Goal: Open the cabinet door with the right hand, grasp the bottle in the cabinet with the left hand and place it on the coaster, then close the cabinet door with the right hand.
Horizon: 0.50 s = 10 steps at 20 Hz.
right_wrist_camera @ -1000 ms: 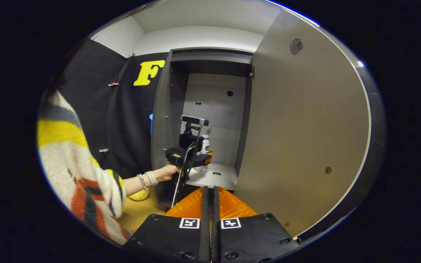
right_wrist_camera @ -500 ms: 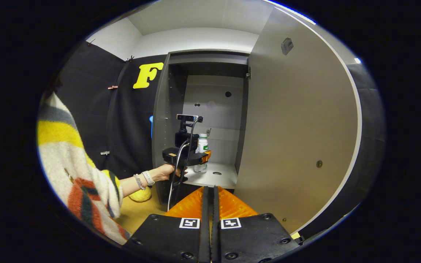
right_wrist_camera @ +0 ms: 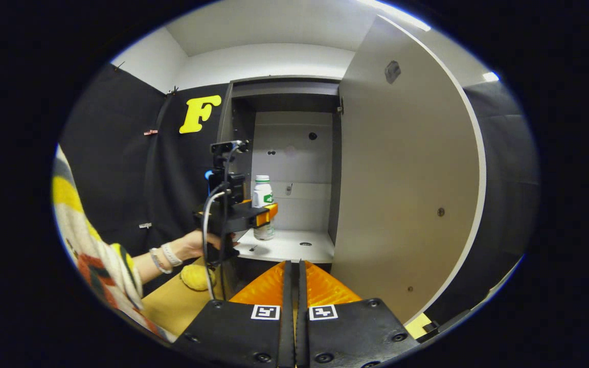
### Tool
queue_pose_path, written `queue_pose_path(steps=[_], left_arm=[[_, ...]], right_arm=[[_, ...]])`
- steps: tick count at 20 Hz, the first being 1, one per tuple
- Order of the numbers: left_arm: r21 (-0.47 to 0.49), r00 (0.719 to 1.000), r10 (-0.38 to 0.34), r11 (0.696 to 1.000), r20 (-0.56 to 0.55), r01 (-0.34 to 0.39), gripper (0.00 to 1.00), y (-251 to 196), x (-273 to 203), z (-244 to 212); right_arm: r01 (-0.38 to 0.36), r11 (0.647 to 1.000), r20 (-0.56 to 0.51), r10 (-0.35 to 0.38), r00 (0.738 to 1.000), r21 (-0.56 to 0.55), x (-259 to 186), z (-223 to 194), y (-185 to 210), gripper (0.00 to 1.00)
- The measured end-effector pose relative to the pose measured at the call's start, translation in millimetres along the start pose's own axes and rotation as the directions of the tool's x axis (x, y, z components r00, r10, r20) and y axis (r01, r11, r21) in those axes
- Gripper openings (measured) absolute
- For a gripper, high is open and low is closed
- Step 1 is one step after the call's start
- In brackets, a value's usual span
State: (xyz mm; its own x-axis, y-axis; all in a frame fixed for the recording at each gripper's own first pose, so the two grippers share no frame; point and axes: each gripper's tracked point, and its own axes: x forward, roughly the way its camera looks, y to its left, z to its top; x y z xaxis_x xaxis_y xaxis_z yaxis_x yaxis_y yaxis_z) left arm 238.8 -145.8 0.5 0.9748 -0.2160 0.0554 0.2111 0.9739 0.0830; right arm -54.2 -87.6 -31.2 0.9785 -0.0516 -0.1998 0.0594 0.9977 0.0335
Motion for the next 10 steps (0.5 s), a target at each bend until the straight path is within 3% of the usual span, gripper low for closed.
queue_pose_path(steps=[1, 3, 6, 10], left_arm=[[0.004, 1.0, -0.004, 1.0, -0.002, 0.004, 0.77, 0, -17, 3], [0.007, 1.0, -0.011, 1.0, 0.004, 0.011, 0.77, 3, -47, 8], [-0.008, 1.0, -0.022, 1.0, 0.0, 0.022, 0.77, 12, -91, 11], [0.002, 1.0, -0.015, 1.0, 0.006, 0.015, 0.77, 29, -138, 13]], right_arm=[[-0.024, 1.0, -0.001, 0.024, 1.0, 0.009, -4, 1, 11, 0.05], [-0.06, 0.998, 0.007, 0.059, 0.998, 0.038, -6, 1, 27, 0.16], [-0.072, 0.995, 0.001, 0.072, 0.997, 0.061, -4, -7, 38, 0.14], [-0.095, 0.994, -0.011, 0.096, 0.995, 0.057, 6, -21, 53, 0.43]])
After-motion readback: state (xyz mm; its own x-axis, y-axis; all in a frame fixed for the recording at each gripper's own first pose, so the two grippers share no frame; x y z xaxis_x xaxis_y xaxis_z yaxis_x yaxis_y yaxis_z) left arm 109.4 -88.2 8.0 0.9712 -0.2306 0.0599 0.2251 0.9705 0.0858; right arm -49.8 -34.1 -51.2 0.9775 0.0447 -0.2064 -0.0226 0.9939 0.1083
